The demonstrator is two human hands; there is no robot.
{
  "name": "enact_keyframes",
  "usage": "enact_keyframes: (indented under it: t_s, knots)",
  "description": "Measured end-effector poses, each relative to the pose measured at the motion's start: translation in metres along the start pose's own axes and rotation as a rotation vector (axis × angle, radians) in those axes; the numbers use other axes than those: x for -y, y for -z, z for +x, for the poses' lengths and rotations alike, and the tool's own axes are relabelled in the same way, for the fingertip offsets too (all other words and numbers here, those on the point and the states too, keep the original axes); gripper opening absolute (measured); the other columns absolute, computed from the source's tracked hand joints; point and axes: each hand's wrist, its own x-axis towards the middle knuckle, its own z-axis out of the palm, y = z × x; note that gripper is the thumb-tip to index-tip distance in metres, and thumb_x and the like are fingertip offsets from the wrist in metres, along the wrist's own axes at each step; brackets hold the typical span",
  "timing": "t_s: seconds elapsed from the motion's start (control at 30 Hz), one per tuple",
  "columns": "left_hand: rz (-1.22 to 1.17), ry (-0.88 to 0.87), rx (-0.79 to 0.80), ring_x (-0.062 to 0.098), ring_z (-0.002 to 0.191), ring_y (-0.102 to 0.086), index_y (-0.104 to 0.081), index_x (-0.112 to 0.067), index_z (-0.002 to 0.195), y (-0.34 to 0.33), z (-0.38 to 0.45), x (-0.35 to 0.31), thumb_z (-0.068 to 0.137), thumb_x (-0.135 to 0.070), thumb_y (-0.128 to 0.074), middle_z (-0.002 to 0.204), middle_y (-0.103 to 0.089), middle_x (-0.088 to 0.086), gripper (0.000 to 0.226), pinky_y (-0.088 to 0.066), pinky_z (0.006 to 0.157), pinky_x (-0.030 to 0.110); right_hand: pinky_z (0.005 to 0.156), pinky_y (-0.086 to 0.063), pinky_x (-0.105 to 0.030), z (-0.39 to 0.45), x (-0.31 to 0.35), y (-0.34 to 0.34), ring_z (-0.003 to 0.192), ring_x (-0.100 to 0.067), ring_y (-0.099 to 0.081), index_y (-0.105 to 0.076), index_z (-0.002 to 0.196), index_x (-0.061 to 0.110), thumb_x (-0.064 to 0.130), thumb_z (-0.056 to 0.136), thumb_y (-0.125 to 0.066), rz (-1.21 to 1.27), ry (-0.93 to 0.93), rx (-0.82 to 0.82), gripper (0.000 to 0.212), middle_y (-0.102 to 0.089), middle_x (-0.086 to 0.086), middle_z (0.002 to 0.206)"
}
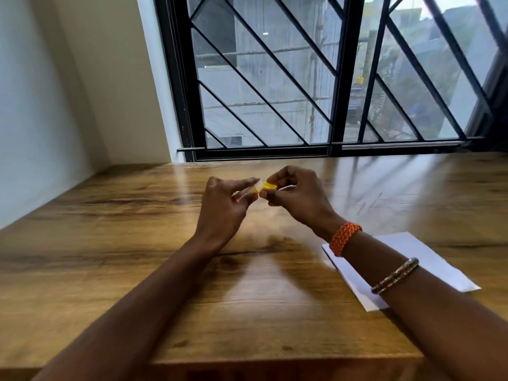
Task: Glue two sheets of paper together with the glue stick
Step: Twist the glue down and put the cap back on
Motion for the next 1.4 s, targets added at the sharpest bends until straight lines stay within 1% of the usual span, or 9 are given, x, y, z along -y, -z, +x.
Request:
enact_keyframes:
  t_s: [0.2,0.37,0.53,0.73,0.9,1.03,1.13,1.27,1.4]
  knots:
    - [0.042,-0.031,0.023,0.014,0.088,-0.040,-0.063,-0.023,0.120,-0.001,-0.006,-0.006,0.086,-0.011,-0.062,0.077,-0.050,-0.017,0.036,-0.031,0.066,0.013,0.069,-0.059,-0.024,-0.001,0.000,0.002,0.076,-0.017,-0.069,-0.070,0.100,0.007,0.008,0.074,-0.077,-0.058,0.098,-0.018,0.027,-0.071,-0.009,0.088]
    - [-0.060,-0.051,0.027,0.014,0.076,-0.056,-0.041,-0.015,0.129,0.004,-0.002,-0.013,0.080,-0.003,-0.066,0.090,-0.067,0.005,0.057,-0.041,0.064,0.022,0.068,-0.058,-0.022,0.004,0.003,0.010,0.072,-0.014,-0.066,-0.069,0.098,0.008,0.008,0.074,-0.077,-0.080,0.129,0.011,0.026,-0.070,-0.007,0.084]
    - [-0.038,-0.168,-0.010,0.022,0.085,-0.061,-0.034,-0.023,0.126,-0.001,-0.010,-0.022,0.076,0.004,-0.065,0.086,-0.071,0.006,0.064,-0.050,0.076,0.042,0.057,-0.054,-0.021,0.003,-0.002,0.021,0.057,-0.006,-0.062,-0.068,0.096,0.002,0.007,0.081,-0.070,-0.125,0.168,0.122,0.016,-0.066,-0.003,0.070]
    - [0.028,-0.230,-0.048,0.017,0.093,-0.053,-0.035,-0.025,0.119,-0.012,-0.017,-0.030,0.075,0.007,-0.058,0.082,-0.068,-0.004,0.059,-0.041,0.082,0.036,0.042,-0.034,-0.009,-0.005,0.003,0.018,0.044,-0.001,-0.045,-0.069,0.084,0.003,0.008,0.089,-0.060,-0.296,0.202,0.136,0.012,-0.051,0.002,0.053]
    - [0.137,-0.294,-0.039,0.020,0.091,-0.052,-0.032,-0.022,0.120,-0.016,-0.020,-0.030,0.076,0.002,-0.058,0.083,-0.072,-0.002,0.057,-0.028,0.078,0.028,0.044,-0.030,-0.015,-0.009,-0.001,0.014,0.043,-0.004,-0.036,-0.059,0.071,0.005,0.014,0.096,-0.047,-0.297,0.085,0.218,0.029,-0.043,0.001,0.054]
    - [-0.013,-0.161,0.004,0.024,0.089,-0.064,-0.037,-0.017,0.120,-0.017,-0.022,-0.036,0.081,-0.003,-0.060,0.093,-0.074,0.006,0.048,-0.049,0.081,0.044,0.058,-0.040,-0.036,-0.010,-0.003,0.023,0.058,-0.020,-0.048,-0.058,0.073,0.011,0.036,0.099,-0.039,-0.348,0.002,0.289,0.040,-0.055,-0.008,0.064]
    - [-0.168,0.046,0.072,0.024,0.073,-0.067,-0.037,-0.017,0.123,-0.015,-0.023,-0.044,0.086,-0.011,-0.061,0.091,-0.073,0.006,0.045,-0.054,0.069,0.040,0.066,-0.050,-0.041,-0.018,0.004,0.041,0.062,-0.020,-0.059,-0.064,0.073,0.012,0.050,0.095,-0.037,-0.351,-0.059,0.231,0.052,-0.064,-0.007,0.065]
    - [-0.425,0.309,0.238,0.021,0.081,-0.068,-0.035,-0.018,0.127,-0.012,-0.022,-0.045,0.090,-0.019,-0.058,0.097,-0.073,0.009,0.043,-0.052,0.066,0.031,0.079,-0.054,-0.043,-0.032,-0.008,0.082,0.079,-0.028,-0.065,-0.067,0.079,0.004,0.028,0.092,-0.049,-0.590,-0.153,0.028,0.033,-0.068,-0.010,0.077]
    - [-0.388,0.277,0.228,0.020,0.078,-0.069,-0.036,-0.018,0.124,-0.013,-0.024,-0.044,0.087,-0.023,-0.063,0.095,-0.072,0.010,0.046,-0.054,0.064,0.035,0.087,-0.051,-0.042,-0.057,-0.014,0.123,0.095,-0.032,-0.061,-0.069,0.095,0.012,0.020,0.091,-0.049,-0.764,-0.337,-0.044,0.021,-0.066,-0.014,0.108]
